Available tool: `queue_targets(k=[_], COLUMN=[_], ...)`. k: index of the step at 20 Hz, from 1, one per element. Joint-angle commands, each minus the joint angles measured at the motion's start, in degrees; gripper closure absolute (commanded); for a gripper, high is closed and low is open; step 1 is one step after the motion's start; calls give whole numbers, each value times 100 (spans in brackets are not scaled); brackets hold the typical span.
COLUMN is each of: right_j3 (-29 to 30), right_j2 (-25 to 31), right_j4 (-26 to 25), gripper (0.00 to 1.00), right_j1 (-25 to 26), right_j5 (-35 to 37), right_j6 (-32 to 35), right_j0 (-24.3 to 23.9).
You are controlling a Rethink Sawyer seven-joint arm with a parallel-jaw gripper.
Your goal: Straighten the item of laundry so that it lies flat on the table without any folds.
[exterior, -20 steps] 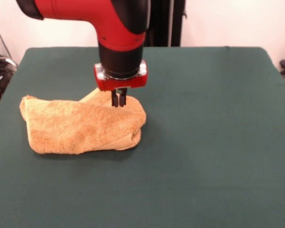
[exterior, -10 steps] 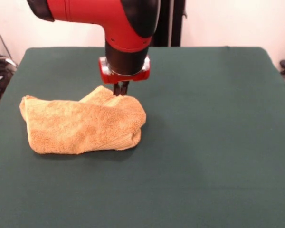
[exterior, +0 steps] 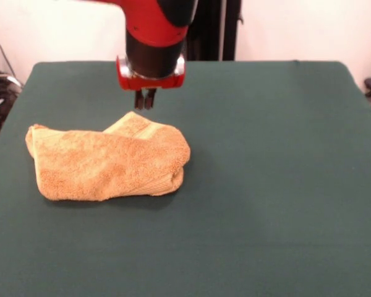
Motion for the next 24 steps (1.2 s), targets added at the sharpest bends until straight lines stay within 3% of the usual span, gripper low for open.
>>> queue_targets(k=[1, 7, 10, 24], right_j3=[1026, 757, 459, 65], right_j2=[63, -40, -43, -129], right_j4=[-155, -363, -351, -306], gripper=[100, 100, 100, 100], right_j1=[-454, 184, 465, 828], right_j5=[-654, -1093, -1232, -1350], right_j6=[257, 546, 387, 239], right_j0=[153, 306, 222, 190])
